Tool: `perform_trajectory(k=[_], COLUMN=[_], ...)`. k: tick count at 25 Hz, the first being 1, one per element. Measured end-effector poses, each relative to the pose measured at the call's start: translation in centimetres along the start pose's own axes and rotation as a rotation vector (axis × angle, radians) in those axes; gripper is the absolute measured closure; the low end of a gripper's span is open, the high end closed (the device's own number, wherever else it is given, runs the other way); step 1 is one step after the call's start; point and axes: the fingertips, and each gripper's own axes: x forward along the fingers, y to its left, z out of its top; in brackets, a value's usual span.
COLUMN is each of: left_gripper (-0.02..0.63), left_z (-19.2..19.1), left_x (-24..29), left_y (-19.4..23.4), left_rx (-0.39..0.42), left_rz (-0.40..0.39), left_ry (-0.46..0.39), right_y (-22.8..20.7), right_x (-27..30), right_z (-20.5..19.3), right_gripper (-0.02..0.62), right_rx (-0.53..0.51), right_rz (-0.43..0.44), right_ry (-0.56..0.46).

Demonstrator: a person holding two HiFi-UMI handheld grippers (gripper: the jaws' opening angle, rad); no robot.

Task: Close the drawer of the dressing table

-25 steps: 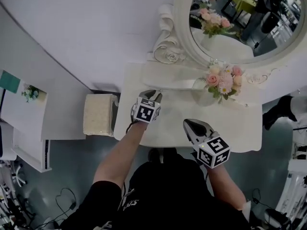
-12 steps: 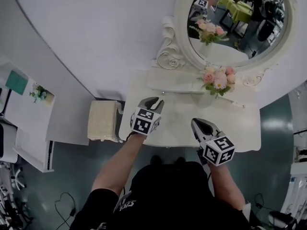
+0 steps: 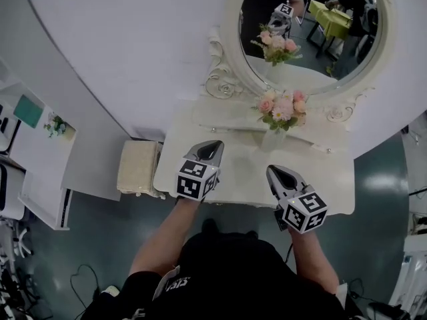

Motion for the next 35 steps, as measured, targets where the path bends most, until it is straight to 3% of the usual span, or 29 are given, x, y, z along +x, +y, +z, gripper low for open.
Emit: perform_trajectory(k=[7, 16, 21, 27, 35], left_gripper=[0.595, 0.595, 0.597, 0.597, 0.597], left_z=[2.7, 6.5, 8.9, 10.4, 10.9], left_x=[-1.0, -2.4, -3.9, -3.5, -2.8], left_y=[-5.4, -10.7, -10.9, -10.5, -10.3], left_rx=[-0.024, 0.034, 0.029, 0.073, 0.045], left_rz=[0.011, 0.017, 0.045, 0.029, -0.002], left_ry=[-0.049, -0.112, -0.201, -0.211, -0.226], right_y=[-3.1, -4.5, -5.6, -6.3, -6.6], right_x=[-4.3, -7.9, -10.1, -12.3, -12.7], right_z=[1.7, 4.7, 7.0, 8.0, 8.2], right_gripper=[0.601, 0.601, 0.601, 0.603, 0.604], right_rx=[-0.038, -0.099, -0.112, -0.041, -0.139], right_rz=[0.014, 0.028, -0.028, -0.075, -0.12], right_ry=[-0.061, -0.116, -0.201, -0.294, -0.268])
